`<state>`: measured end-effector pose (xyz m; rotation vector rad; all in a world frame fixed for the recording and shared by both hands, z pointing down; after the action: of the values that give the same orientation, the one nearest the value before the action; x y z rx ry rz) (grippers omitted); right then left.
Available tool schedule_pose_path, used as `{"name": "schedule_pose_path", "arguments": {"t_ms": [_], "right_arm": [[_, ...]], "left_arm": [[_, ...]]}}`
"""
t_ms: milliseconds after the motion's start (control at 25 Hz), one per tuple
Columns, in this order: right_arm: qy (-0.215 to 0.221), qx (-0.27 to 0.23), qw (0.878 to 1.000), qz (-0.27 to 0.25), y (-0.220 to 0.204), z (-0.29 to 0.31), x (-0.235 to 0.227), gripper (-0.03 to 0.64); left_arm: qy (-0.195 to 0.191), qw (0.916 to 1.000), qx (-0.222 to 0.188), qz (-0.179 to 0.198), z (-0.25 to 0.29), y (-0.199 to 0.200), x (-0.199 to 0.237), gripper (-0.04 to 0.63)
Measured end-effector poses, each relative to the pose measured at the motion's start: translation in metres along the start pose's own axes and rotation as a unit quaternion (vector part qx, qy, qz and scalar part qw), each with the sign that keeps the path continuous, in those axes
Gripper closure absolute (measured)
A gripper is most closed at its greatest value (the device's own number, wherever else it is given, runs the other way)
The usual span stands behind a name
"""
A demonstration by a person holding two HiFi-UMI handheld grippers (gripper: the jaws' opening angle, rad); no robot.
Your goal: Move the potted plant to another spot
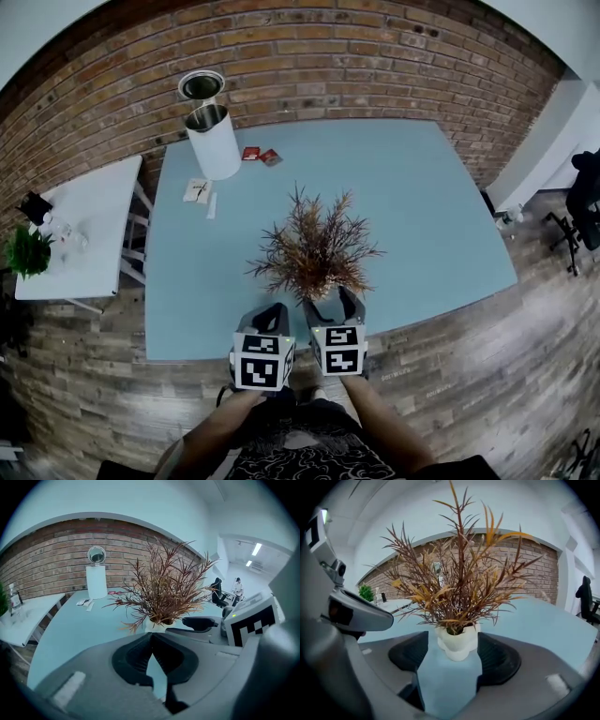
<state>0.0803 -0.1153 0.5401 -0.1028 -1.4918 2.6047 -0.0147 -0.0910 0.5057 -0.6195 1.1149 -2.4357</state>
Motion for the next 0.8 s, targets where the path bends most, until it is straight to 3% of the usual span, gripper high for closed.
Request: {"name": "schedule_pose_path", "arguments": {"t_ms": [440, 800], "right_arm": [[-0.019, 0.014, 1.000, 0.006, 0.000, 0.032, 0.005, 0.175], [-0.035, 0.024, 0.999, 0.007, 0.000, 0.049, 0.006, 0.120]], "left_arm": [[-0.012, 0.9998, -0.006, 0.014, 0.003, 0.014, 0.021, 0.597], [-0.033, 0.9991, -0.002, 0.026, 0.008, 0.013, 0.019, 0.597]]}}
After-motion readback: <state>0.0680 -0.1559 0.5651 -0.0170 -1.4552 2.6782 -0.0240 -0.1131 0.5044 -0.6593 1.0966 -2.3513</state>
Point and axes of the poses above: the fingertips, and each gripper's own axes: z forward along the fingers, x to its left, y out of its top, the point moved 1 cm from there along -z, backward along the fingers, and after that the axes turned 9 degrees about -y, right-handed, at the moved point
